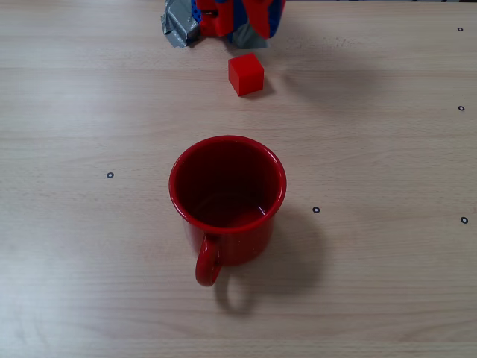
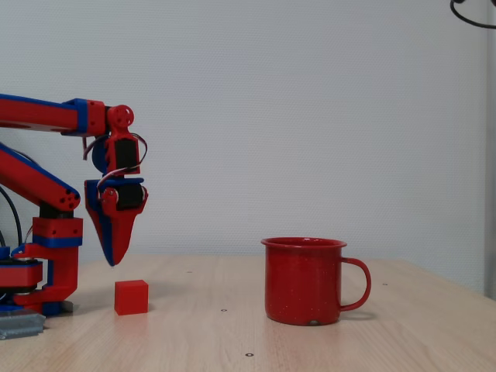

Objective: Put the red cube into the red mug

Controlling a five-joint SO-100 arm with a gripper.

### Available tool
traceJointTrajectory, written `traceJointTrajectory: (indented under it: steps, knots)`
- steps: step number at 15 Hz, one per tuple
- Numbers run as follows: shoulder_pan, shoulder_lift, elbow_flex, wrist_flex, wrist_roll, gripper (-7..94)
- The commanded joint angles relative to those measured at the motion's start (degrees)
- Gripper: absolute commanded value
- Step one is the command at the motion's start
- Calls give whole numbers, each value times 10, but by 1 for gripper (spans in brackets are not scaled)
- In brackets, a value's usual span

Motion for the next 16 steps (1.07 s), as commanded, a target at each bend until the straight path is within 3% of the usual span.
traceJointTrajectory:
  steps: [1,9,14,16]
  knots:
    - [11,11,-10,-17,59,0]
    - [43,-4,-15,14,165,5]
    - [28,-7,-24,25,143,42]
    - [29,-8,-22,27,156,44]
